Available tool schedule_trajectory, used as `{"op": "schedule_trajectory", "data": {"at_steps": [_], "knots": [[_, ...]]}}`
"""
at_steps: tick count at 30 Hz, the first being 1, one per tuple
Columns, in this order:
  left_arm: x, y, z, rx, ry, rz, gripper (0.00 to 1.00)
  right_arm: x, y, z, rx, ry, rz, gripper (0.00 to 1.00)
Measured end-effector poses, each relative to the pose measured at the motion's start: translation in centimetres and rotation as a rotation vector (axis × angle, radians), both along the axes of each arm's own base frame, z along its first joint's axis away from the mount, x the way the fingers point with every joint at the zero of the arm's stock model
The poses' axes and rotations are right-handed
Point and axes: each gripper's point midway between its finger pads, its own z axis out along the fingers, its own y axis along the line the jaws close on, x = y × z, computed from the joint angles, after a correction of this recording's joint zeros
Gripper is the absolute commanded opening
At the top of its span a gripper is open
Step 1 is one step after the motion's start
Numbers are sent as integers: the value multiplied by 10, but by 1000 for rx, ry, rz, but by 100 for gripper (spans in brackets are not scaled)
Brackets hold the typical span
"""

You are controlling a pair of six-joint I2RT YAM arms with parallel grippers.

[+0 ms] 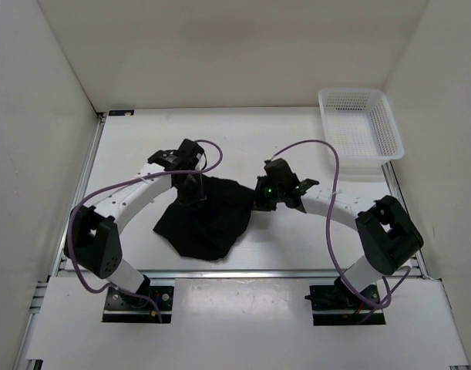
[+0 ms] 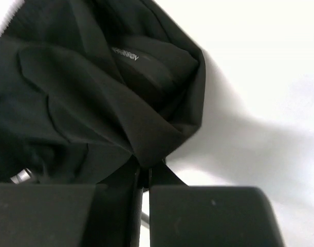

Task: Fold and stack the shorts
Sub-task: Fold the shorts

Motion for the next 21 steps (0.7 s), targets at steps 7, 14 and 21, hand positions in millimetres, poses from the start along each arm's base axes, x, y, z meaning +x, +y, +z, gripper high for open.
{"op": "schedule_trajectory", "data": {"at_steps": [7, 14, 21], "knots": [[36, 1, 43, -2, -124, 84, 10, 82, 10, 40, -14, -120, -13, 59], [51, 50, 24, 72, -81, 263, 51, 102, 10, 27, -87, -108, 37, 88], [52, 65, -38, 160, 101, 251, 100, 92, 3, 23, -116, -88, 53, 88]]}}
